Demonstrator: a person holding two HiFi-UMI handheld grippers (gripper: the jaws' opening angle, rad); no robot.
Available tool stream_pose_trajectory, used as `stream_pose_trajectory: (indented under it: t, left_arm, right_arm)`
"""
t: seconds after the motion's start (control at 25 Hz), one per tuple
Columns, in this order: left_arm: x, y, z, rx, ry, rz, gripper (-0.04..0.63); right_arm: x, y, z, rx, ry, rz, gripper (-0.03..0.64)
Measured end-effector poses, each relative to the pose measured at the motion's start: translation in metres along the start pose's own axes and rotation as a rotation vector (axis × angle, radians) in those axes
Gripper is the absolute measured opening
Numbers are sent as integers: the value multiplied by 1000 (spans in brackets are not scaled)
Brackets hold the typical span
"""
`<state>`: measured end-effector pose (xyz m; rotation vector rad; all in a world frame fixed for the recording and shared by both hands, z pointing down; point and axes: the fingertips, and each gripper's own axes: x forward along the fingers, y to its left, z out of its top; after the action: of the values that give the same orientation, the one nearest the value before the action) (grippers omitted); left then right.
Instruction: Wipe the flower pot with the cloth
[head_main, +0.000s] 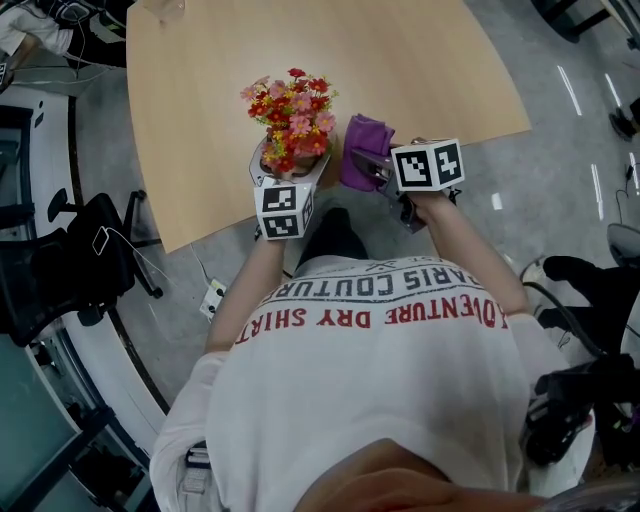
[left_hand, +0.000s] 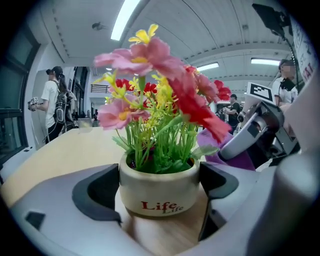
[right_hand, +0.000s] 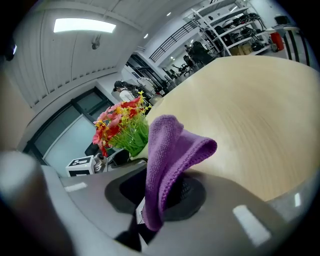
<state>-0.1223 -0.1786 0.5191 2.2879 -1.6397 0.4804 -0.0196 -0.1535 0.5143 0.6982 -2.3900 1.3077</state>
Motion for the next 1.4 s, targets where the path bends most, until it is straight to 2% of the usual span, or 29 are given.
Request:
stream_pose_trajectory:
  t: [0.44, 0.56, 0.96, 1.4]
  left_arm:
    - [-11, -2, -2, 124, 30, -270, 509]
    - [-14, -1, -1, 147, 38, -314, 509]
    - [-21, -6, 5, 144, 10, -322, 509]
    - [-25, -5, 9, 148, 3, -331, 509]
  right_arm:
    - [7, 25, 12, 5, 2, 77, 60]
    - [12, 31, 15, 18, 7, 99, 60]
    - [23, 29, 12, 12, 55, 84, 60]
    - [41, -8, -3, -40, 175, -94, 58]
